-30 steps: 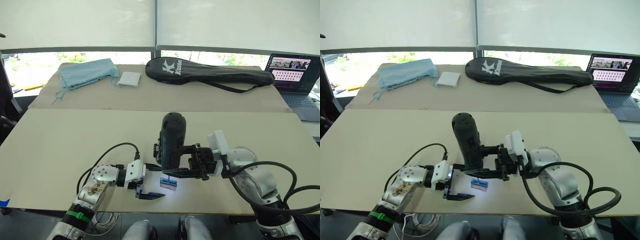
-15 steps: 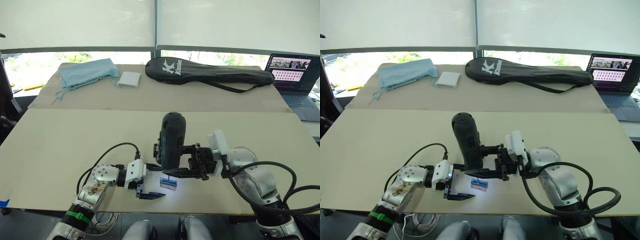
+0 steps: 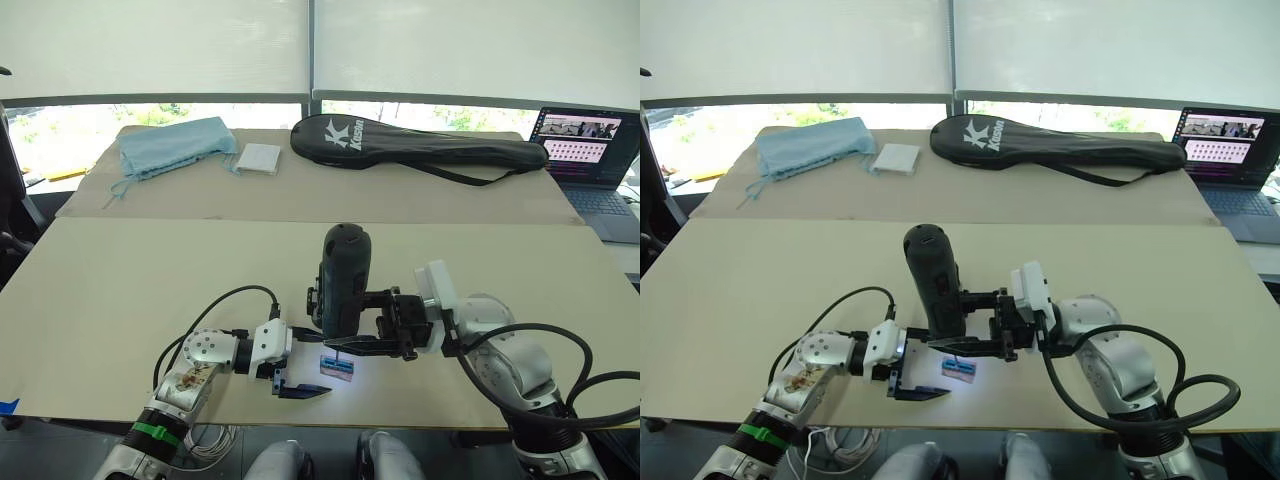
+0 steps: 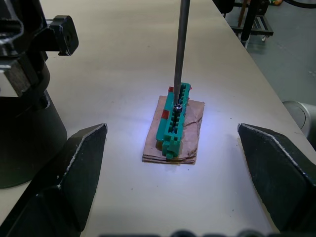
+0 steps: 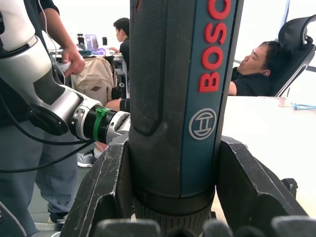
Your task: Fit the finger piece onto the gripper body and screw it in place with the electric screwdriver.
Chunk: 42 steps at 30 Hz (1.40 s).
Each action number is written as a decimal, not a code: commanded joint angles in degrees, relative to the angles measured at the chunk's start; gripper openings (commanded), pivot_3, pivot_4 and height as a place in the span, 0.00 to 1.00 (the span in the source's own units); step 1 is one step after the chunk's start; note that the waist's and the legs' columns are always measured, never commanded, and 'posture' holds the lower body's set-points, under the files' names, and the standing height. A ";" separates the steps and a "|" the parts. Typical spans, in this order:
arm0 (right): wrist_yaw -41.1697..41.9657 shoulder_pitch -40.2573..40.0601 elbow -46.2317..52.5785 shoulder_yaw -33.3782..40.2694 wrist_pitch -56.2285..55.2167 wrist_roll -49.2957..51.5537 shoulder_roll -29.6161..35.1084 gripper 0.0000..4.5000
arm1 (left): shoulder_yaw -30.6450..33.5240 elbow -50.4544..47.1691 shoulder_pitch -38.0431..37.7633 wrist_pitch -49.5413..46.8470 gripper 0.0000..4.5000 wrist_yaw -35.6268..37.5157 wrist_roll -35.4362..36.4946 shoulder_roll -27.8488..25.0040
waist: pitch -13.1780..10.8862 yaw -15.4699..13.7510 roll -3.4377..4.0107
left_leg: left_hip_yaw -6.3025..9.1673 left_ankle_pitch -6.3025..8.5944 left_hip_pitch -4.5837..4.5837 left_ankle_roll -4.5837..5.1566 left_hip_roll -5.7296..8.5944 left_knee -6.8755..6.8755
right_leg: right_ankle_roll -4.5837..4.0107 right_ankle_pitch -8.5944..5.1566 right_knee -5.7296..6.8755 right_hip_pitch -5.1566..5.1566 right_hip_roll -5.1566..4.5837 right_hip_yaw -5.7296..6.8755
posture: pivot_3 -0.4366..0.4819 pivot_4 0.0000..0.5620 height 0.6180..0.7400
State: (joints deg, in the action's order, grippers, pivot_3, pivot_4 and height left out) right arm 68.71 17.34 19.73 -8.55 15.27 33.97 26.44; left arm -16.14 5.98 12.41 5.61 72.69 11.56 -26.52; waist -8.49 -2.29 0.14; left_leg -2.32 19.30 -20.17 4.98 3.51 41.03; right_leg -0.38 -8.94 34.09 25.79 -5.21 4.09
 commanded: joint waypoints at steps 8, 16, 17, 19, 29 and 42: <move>0.25 0.65 2.25 0.04 -1.43 0.32 0.18 0.43 | -2.96 2.51 -1.73 -0.11 0.99 -0.10 -1.57 0.65 | 0.00 0.00 0.00 | 0.00 0.00 0.00 0.00 0.00 0.00 | 0.00 0.00 0.00 0.00 0.00 0.00 | 0.48 0.27 1.00; 0.53 0.89 2.42 0.37 -1.54 0.48 0.47 0.43 | -2.87 0.87 -1.60 -1.49 0.99 -0.32 -1.26 0.45 | 0.00 0.00 0.00 | 0.00 0.00 0.00 0.00 0.00 0.00 | 0.00 0.00 0.00 0.00 0.00 0.00 | 0.48 0.27 1.00; 0.59 0.91 2.46 0.43 -1.58 0.54 0.51 0.43 | -2.85 0.76 -1.56 -1.63 0.99 -0.34 -1.25 0.44 | 0.00 0.00 0.00 | 0.00 0.00 0.00 0.00 0.00 0.00 | 0.00 0.00 0.00 0.00 0.00 0.00 | 0.48 0.27 1.00; 0.65 0.94 2.47 0.49 -1.68 0.58 0.52 0.43 | -2.81 0.59 -1.51 -1.85 0.99 -0.37 -1.23 0.43 | 0.00 0.00 0.00 | 0.00 0.00 0.00 0.00 0.00 0.00 | 0.00 0.00 0.00 0.00 0.00 0.00 | 0.48 0.27 1.00; 0.83 1.28 2.13 0.72 -2.54 0.12 0.39 0.43 | -2.52 -0.67 -1.31 -3.04 0.99 -0.40 -0.91 0.13 | 0.00 0.01 0.00 | 0.00 0.00 0.00 0.00 0.00 0.01 | 0.00 0.00 0.00 0.00 0.00 0.00 | 0.48 0.27 1.00; 1.07 1.31 1.62 0.55 -3.59 -1.16 0.25 0.43 | -2.54 -2.08 -1.25 -4.62 0.99 -0.49 -0.59 -0.07 | 0.00 0.10 -0.01 | 0.00 0.00 -0.01 0.00 0.00 0.00 | 0.00 0.00 0.00 0.01 0.02 0.00 | 0.48 0.27 1.00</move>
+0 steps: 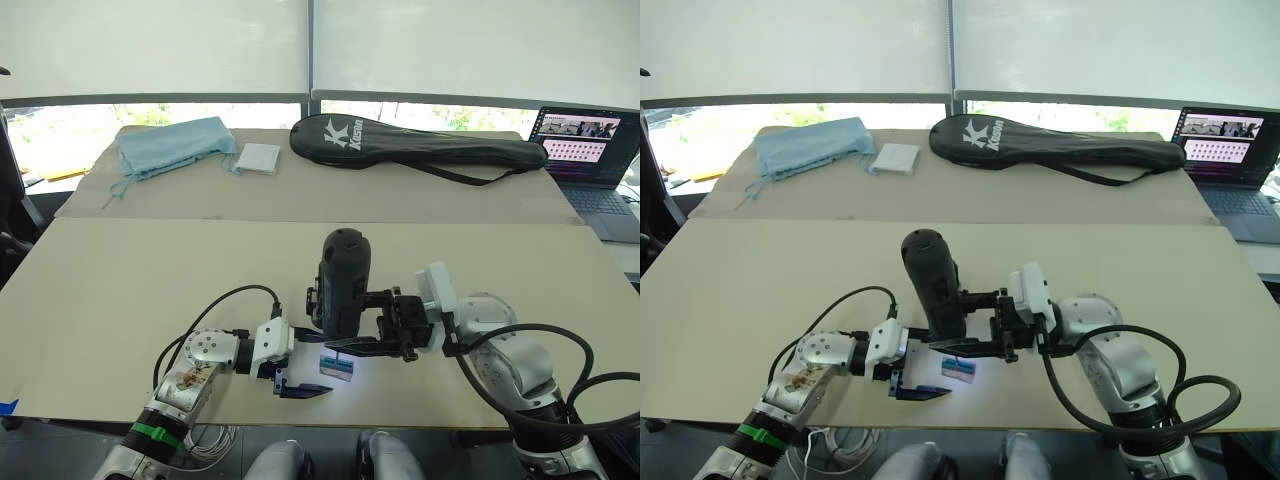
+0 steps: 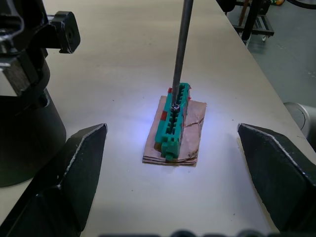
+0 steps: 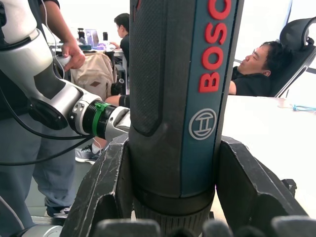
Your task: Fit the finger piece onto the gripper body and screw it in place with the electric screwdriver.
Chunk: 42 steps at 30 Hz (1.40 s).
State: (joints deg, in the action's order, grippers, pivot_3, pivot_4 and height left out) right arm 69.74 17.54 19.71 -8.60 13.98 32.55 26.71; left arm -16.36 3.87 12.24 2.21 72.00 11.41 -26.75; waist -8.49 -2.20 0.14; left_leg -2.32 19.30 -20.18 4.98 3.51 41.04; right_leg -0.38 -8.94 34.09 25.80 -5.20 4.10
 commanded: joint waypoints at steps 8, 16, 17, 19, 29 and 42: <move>0.21 0.89 1.76 0.47 -2.21 -0.07 -0.18 0.43 | -2.31 0.25 -0.69 -1.26 0.99 0.20 -0.43 0.12 | 0.00 0.01 0.00 | 0.00 0.00 0.00 0.00 0.00 0.00 | 0.00 0.00 0.00 0.01 0.01 0.00 | 0.48 0.27 1.00; -0.25 1.19 3.36 2.15 -1.07 3.15 -0.74 0.43 | -1.89 0.63 -1.60 -0.14 0.99 0.34 -0.31 -0.39 | 0.00 0.09 0.00 | 0.00 0.00 0.00 0.00 0.00 0.00 | 0.00 0.00 0.00 0.01 0.01 0.00 | 0.48 0.27 1.00; -0.53 1.37 4.06 2.45 -0.15 4.52 -0.96 0.43 | -1.73 0.82 -1.79 0.27 0.99 0.54 -0.14 -0.51 | 0.00 0.12 0.00 | 0.00 0.00 0.00 0.00 0.00 0.00 | 0.00 0.00 0.00 0.01 0.01 0.00 | 0.48 0.27 1.00; -1.07 1.59 4.90 2.58 0.92 5.94 -1.02 0.43 | -1.52 0.93 -2.10 0.75 0.99 0.82 0.20 -0.65 | 0.00 0.27 0.00 | 0.00 0.00 0.00 0.00 -0.01 -0.01 | 0.00 0.00 0.00 0.02 0.02 0.00 | 0.48 0.27 1.00; -2.14 2.01 5.71 -0.23 3.08 5.97 -0.83 0.43 | -1.16 1.76 -3.55 3.23 0.99 2.11 1.19 -1.38 | 0.00 1.34 0.00 | 0.00 0.00 0.00 -0.01 -0.02 -0.03 | -0.01 0.00 0.01 0.05 0.02 -0.01 | 0.48 0.27 1.00; -2.10 0.99 5.11 -1.79 1.87 3.67 -0.78 0.43 | -1.65 2.86 -3.68 4.67 0.99 2.85 1.10 -1.75 | 0.00 1.51 0.00 | 0.00 0.00 0.00 -0.01 -0.02 -0.03 | -0.01 0.00 0.01 0.06 0.04 -0.01 | 0.48 0.27 1.00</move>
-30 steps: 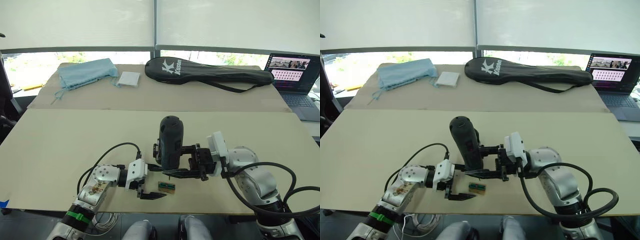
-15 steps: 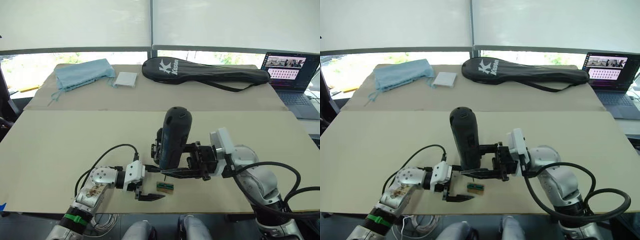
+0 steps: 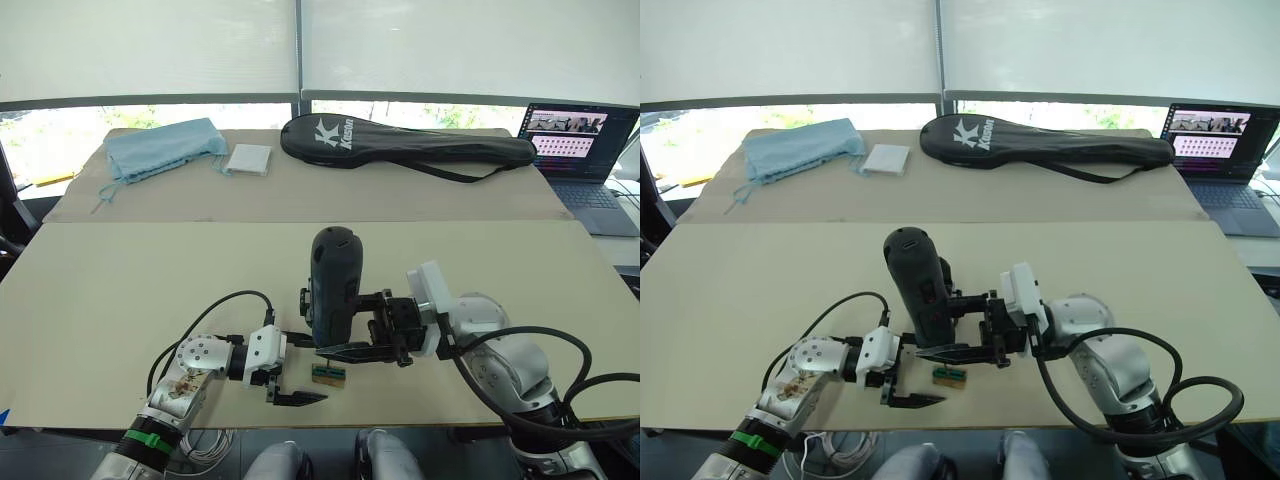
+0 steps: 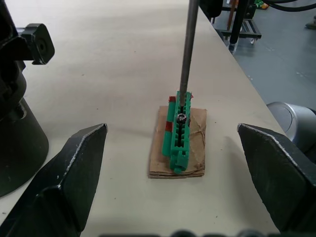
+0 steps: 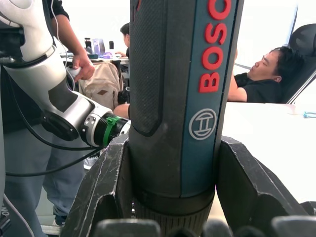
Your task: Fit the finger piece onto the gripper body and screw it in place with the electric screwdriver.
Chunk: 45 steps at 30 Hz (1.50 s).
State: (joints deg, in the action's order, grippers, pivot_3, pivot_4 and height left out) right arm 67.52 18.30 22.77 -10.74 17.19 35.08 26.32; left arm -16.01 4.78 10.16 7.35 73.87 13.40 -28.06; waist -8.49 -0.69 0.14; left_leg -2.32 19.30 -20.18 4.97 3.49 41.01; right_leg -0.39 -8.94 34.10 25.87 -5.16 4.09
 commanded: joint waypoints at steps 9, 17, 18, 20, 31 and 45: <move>0.24 0.31 1.66 0.27 -1.42 0.82 -0.68 0.43 | -2.09 2.37 -1.38 -0.56 0.99 0.74 -1.27 -0.44 | 0.00 0.00 0.00 | 0.00 0.00 0.00 0.00 0.00 0.00 | 0.00 0.00 0.00 0.00 0.00 0.00 | 0.48 0.27 1.00; 0.26 0.47 1.13 0.10 -1.72 0.33 -0.89 0.43 | -2.14 2.58 -1.28 -0.63 0.99 0.54 -1.52 -0.45 | 0.00 -0.01 0.00 | 0.00 0.00 0.00 0.00 0.00 0.00 | 0.00 0.00 0.00 0.00 0.00 0.00 | 0.48 0.27 1.00; 0.27 0.50 1.05 0.06 -1.76 0.25 -0.91 0.43 | -2.14 2.59 -1.27 -0.57 0.99 0.54 -1.52 -0.44 | 0.00 -0.02 0.00 | 0.00 0.00 0.00 0.00 0.00 0.00 | 0.00 0.00 0.00 0.00 0.00 0.00 | 0.48 0.27 1.00; 0.30 0.52 0.98 -0.01 -1.79 0.14 -0.92 0.43 | -2.13 2.48 -1.33 -0.50 0.99 0.50 -1.48 -0.42 | 0.00 -0.02 0.00 | 0.00 0.00 0.00 0.00 0.00 0.01 | 0.00 0.00 0.00 -0.01 0.00 0.00 | 0.48 0.27 1.00; 0.23 0.45 0.75 -0.18 -1.78 -0.38 -1.08 0.43 | -2.12 2.60 -1.07 -0.65 0.99 0.42 -1.59 -0.49 | 0.00 -0.02 0.00 | 0.00 0.00 0.00 0.00 0.00 0.01 | 0.00 0.00 0.01 -0.01 0.00 0.00 | 0.48 0.27 1.00; 0.01 0.58 0.64 -0.51 -1.03 -0.84 -0.60 0.43 | -2.04 2.49 -0.91 -0.85 0.99 0.31 -1.58 -0.64 | 0.00 -0.03 0.00 | 0.00 0.00 0.00 -0.01 0.00 0.01 | 0.00 0.00 0.01 -0.02 0.00 0.00 | 0.48 0.27 1.00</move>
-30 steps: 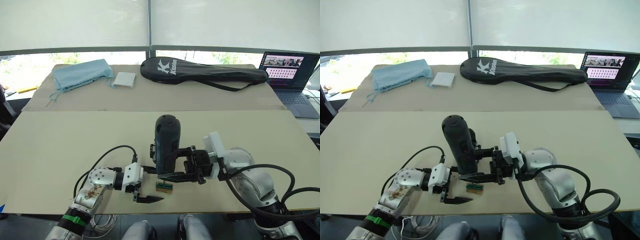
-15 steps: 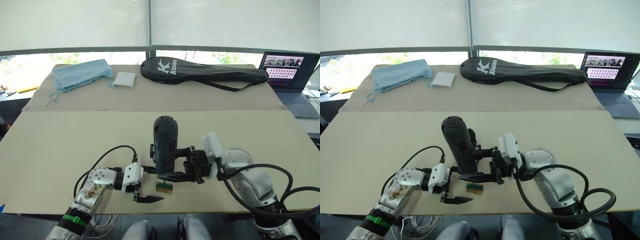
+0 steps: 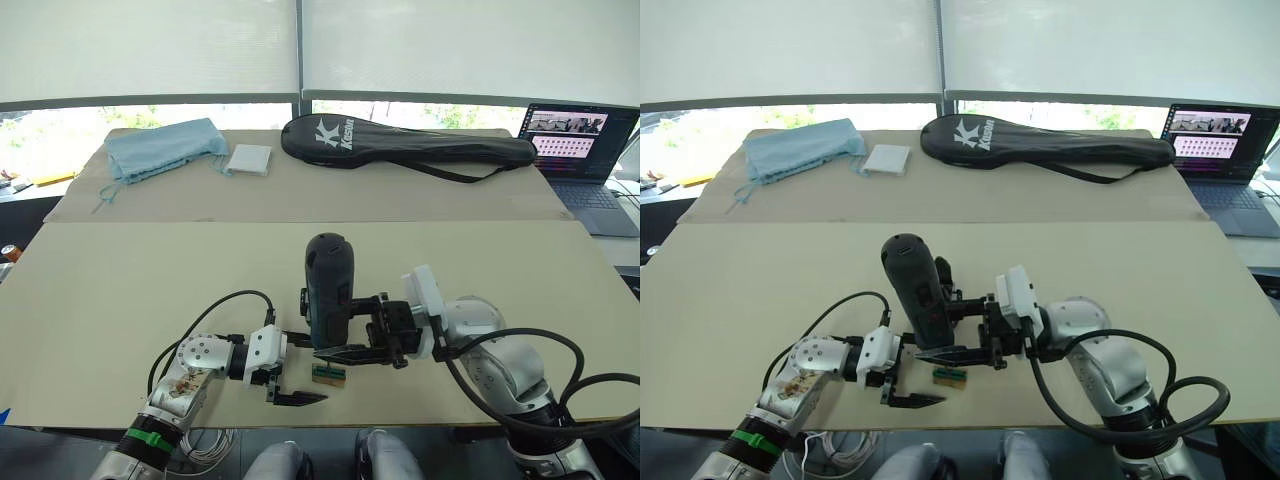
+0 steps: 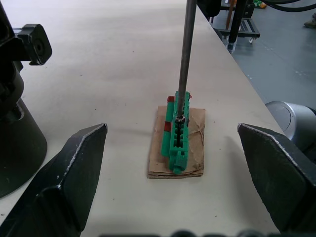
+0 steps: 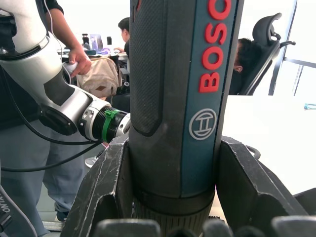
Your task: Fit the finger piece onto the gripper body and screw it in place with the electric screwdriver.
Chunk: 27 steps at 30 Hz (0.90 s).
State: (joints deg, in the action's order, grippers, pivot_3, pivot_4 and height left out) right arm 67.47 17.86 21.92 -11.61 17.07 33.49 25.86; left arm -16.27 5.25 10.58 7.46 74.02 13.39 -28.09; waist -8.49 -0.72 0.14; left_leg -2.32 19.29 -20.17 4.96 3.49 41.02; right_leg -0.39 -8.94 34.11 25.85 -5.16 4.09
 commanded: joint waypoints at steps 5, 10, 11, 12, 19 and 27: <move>0.00 1.16 1.38 0.27 -0.80 0.67 -0.13 0.43 | -1.74 1.93 -1.30 -1.07 0.99 0.13 -1.52 -0.66 | 0.00 0.00 0.00 | 0.00 0.00 0.00 0.00 0.00 0.00 | 0.00 0.00 0.00 0.00 0.00 0.00 | 0.48 0.27 1.00; -0.06 1.28 1.33 0.10 -0.62 0.26 0.22 0.43 | -1.70 1.83 -1.31 -1.12 0.99 0.13 -1.45 -0.69 | 0.00 0.01 0.00 | 0.00 0.00 0.00 0.00 0.00 0.00 | 0.00 0.00 0.00 0.00 0.00 0.00 | 0.48 0.27 1.00; -0.04 1.35 1.25 -0.01 -0.62 0.03 0.38 0.43 | -1.69 1.85 -1.29 -1.12 0.99 0.14 -1.44 -0.69 | 0.00 0.01 0.00 | 0.00 0.00 0.00 0.00 0.00 0.00 | 0.00 0.00 0.00 0.00 0.00 0.00 | 0.48 0.27 1.00; -0.15 1.42 1.14 -0.11 -0.68 -0.25 0.44 0.43 | -1.68 1.85 -1.28 -1.11 0.99 0.13 -1.44 -0.69 | 0.00 0.01 0.00 | 0.00 0.00 0.00 0.00 0.00 0.00 | 0.00 0.00 0.00 0.00 0.00 0.00 | 0.48 0.27 1.00; -0.29 1.59 0.69 -0.67 -1.03 -0.76 0.25 0.43 | -1.61 1.65 -1.44 -1.11 0.99 -0.11 -1.38 -0.66 | 0.00 0.00 0.00 | 0.00 0.00 0.00 0.00 0.00 0.00 | 0.00 0.00 0.00 -0.01 0.00 0.00 | 0.48 0.27 1.00; 0.27 2.48 1.69 0.78 -0.06 2.11 0.19 0.43 | -0.20 0.05 -1.46 0.16 0.99 0.40 0.53 -0.58 | 0.00 0.02 0.00 | 0.00 0.00 0.00 0.00 0.00 0.00 | 0.00 0.00 0.00 0.01 0.00 0.00 | 0.48 0.27 1.00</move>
State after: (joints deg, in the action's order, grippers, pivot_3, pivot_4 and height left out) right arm 67.53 19.03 21.83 -12.67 17.13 32.93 26.21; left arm -15.71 5.01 10.39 7.68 73.82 13.73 -28.20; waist -8.49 -0.70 0.14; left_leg -2.32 19.29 -20.17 4.96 3.49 41.02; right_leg -0.39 -8.94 34.11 25.86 -5.16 4.09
